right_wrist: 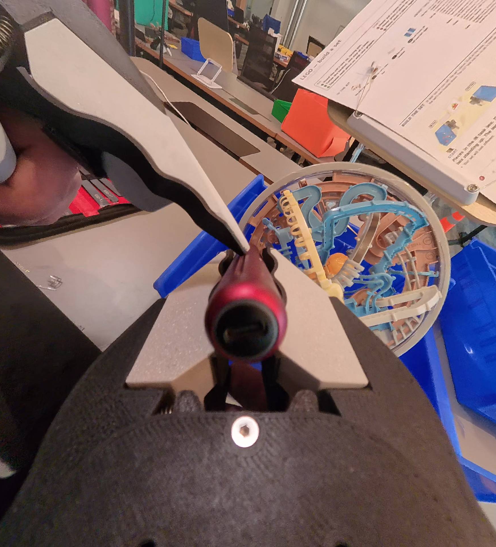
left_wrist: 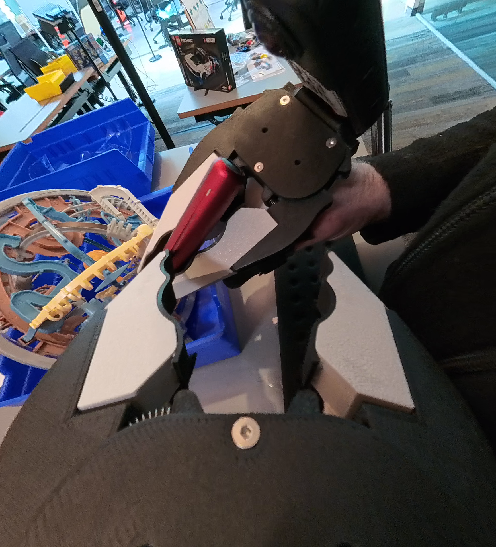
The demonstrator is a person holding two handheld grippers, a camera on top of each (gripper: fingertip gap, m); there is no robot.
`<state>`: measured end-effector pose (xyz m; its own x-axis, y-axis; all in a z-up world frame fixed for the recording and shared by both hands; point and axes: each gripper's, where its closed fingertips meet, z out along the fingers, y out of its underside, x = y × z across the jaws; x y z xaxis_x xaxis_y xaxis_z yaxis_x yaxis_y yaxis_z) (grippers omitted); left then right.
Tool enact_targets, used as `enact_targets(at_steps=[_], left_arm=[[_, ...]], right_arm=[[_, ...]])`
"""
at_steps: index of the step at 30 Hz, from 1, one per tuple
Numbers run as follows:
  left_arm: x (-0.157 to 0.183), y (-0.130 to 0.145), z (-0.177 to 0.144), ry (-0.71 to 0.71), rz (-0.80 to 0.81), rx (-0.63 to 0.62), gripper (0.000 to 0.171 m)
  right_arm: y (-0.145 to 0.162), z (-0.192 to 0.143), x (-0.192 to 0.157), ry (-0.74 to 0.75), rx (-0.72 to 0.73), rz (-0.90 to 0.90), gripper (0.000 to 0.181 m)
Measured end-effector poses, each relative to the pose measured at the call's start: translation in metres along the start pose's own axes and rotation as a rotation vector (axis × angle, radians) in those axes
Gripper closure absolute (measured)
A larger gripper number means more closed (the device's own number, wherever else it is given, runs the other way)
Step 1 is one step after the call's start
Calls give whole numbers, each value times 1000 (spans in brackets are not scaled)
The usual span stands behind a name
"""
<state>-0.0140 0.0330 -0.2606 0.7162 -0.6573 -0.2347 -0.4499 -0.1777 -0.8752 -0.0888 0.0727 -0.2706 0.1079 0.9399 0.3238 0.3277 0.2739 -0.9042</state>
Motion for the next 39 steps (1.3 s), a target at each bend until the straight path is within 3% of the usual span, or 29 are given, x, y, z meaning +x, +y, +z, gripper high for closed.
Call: enact_targets(at_steps=[10, 19, 30, 39], left_arm=[[2, 2, -3, 40, 13, 11, 80], [11, 3, -14, 66, -29, 53, 89], [-4, -1, -27, 86, -324, 186, 92], [8, -7, -23, 95, -280, 182, 93]], right_arm=[[4, -1, -2, 40, -57, -7, 161], [7, -2, -13, 124, -90, -159, 161], [7, 1, -17, 159, -85, -231, 161], [5, 0, -16, 162, -75, -241, 161]])
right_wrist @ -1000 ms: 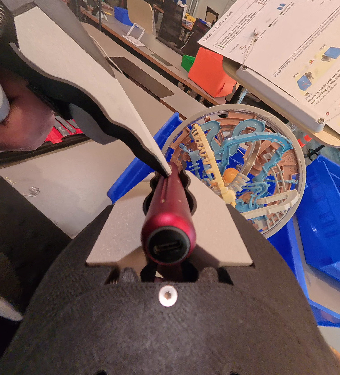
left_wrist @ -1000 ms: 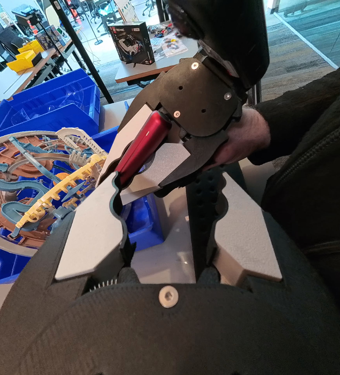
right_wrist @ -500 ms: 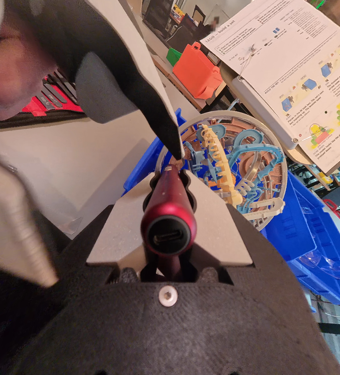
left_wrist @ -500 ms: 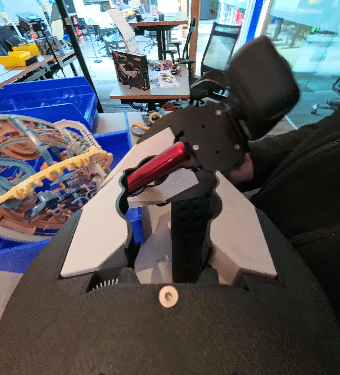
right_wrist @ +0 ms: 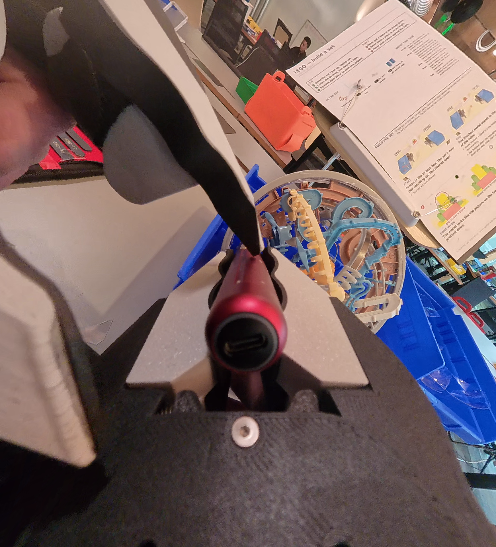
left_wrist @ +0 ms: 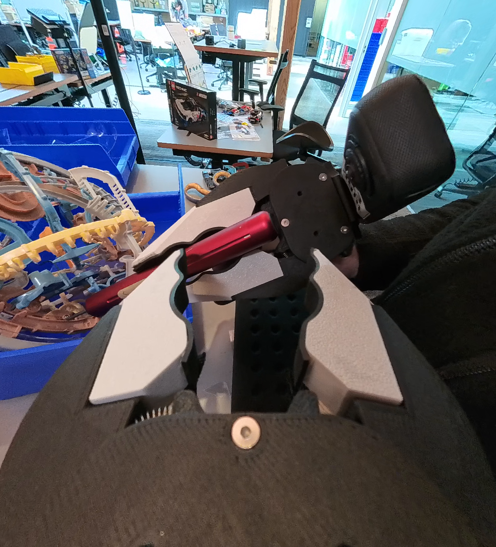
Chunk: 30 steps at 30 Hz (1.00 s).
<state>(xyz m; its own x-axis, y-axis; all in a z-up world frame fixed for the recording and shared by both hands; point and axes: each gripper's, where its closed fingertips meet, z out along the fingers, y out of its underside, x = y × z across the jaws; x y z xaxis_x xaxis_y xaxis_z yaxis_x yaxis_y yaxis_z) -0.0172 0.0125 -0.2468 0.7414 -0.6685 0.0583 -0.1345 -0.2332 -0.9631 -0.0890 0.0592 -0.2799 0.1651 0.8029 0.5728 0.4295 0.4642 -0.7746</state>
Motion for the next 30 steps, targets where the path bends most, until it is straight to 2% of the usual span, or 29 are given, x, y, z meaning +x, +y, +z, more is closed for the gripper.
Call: enact_targets(at_steps=[18, 30], left_arm=[[0, 4, 5, -3, -3, -16, 90], [-32, 6, -10, -46, -102, -13, 87]], right_arm=[[8, 10, 5, -2, -15, 19, 161], [5, 18, 7, -3, -67, 10, 160]])
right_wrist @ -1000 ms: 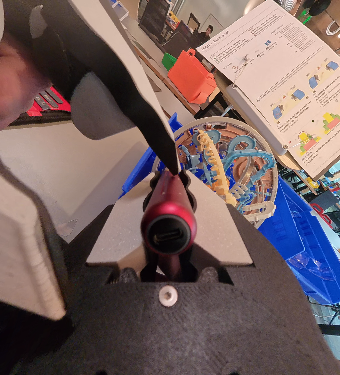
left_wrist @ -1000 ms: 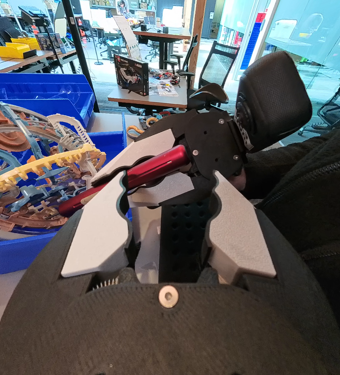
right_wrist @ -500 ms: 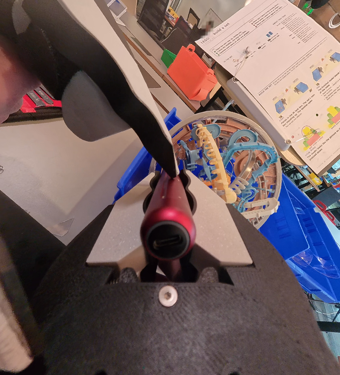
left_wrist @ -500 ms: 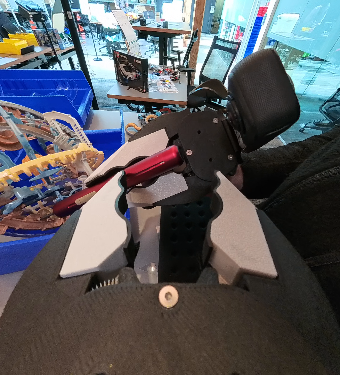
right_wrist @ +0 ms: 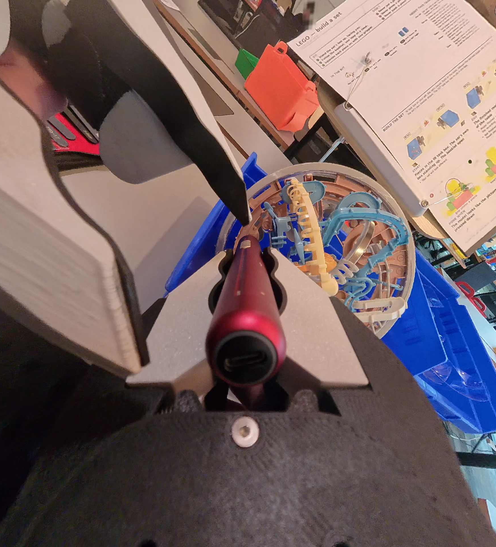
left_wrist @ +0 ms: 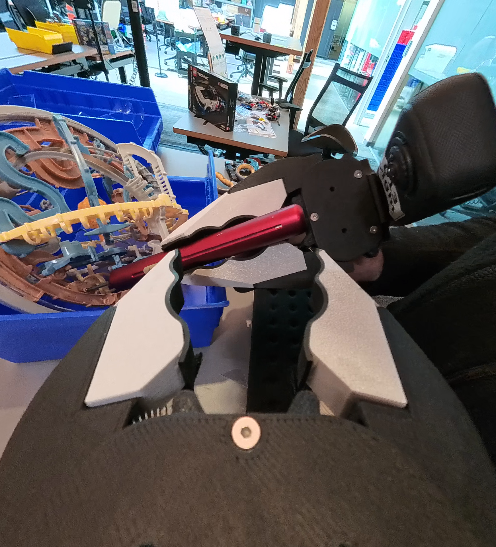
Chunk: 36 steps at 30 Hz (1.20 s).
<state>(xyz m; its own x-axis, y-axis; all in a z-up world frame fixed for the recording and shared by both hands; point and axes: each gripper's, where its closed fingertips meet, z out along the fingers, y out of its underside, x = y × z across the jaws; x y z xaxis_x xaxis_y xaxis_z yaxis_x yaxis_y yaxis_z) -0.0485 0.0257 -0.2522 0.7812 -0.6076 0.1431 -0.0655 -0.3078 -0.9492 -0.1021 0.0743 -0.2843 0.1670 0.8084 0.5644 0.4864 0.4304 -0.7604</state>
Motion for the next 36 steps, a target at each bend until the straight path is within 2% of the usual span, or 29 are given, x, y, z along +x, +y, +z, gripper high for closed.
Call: enact_targets(at_steps=[6, 10, 13, 16, 26, 36], left_arm=[[-3, 2, -2, 69, -74, -10, 86], [3, 2, -4, 88, -26, -29, 89], [1, 7, -1, 68, 18, -63, 86], [-6, 8, 0, 46, -12, -65, 80], [-6, 15, 5, 105, -53, -98, 62], [-3, 17, 6, 134, -26, -114, 56]], right_arm=[[-3, 4, 1, -1, -39, -18, 161], [-4, 5, 1, -2, -54, -22, 161], [-5, 5, 0, -1, -58, -25, 161], [-5, 5, 0, -2, -61, -28, 161], [-4, 5, -1, 1, -60, -33, 161], [-4, 4, -1, 1, -69, -35, 162]])
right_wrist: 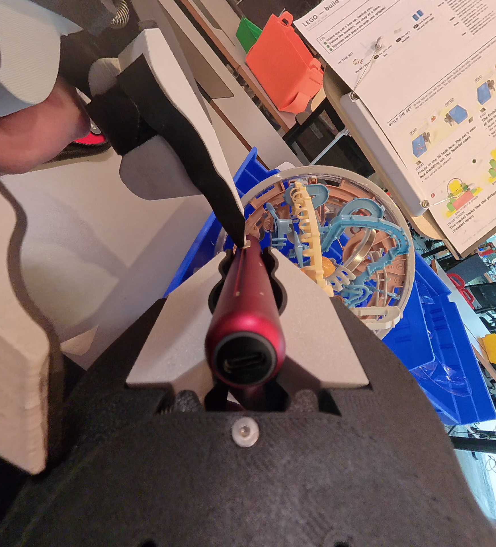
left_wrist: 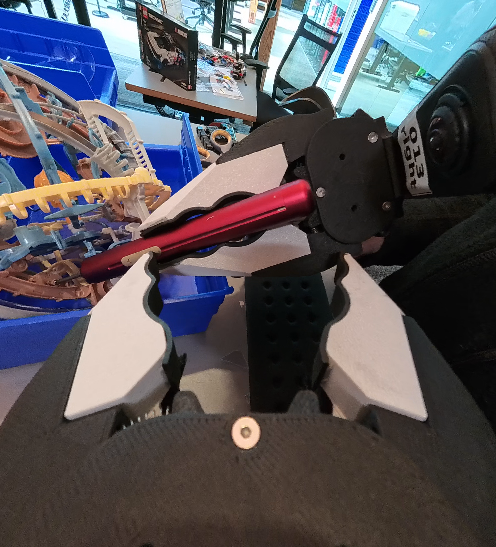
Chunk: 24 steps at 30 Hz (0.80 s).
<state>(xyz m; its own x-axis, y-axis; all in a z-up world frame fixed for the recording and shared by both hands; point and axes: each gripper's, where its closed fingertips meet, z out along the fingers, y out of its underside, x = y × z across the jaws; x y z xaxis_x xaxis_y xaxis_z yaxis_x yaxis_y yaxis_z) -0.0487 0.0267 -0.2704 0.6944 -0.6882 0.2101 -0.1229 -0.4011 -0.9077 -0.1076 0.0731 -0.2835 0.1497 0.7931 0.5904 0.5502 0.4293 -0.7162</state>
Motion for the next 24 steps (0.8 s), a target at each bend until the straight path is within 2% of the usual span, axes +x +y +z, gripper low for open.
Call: enact_targets(at_steps=[24], left_arm=[[-2, -1, 5, 14, 12, -7, 49]], right_arm=[[3, -2, 2, -2, -21, -3, 162]])
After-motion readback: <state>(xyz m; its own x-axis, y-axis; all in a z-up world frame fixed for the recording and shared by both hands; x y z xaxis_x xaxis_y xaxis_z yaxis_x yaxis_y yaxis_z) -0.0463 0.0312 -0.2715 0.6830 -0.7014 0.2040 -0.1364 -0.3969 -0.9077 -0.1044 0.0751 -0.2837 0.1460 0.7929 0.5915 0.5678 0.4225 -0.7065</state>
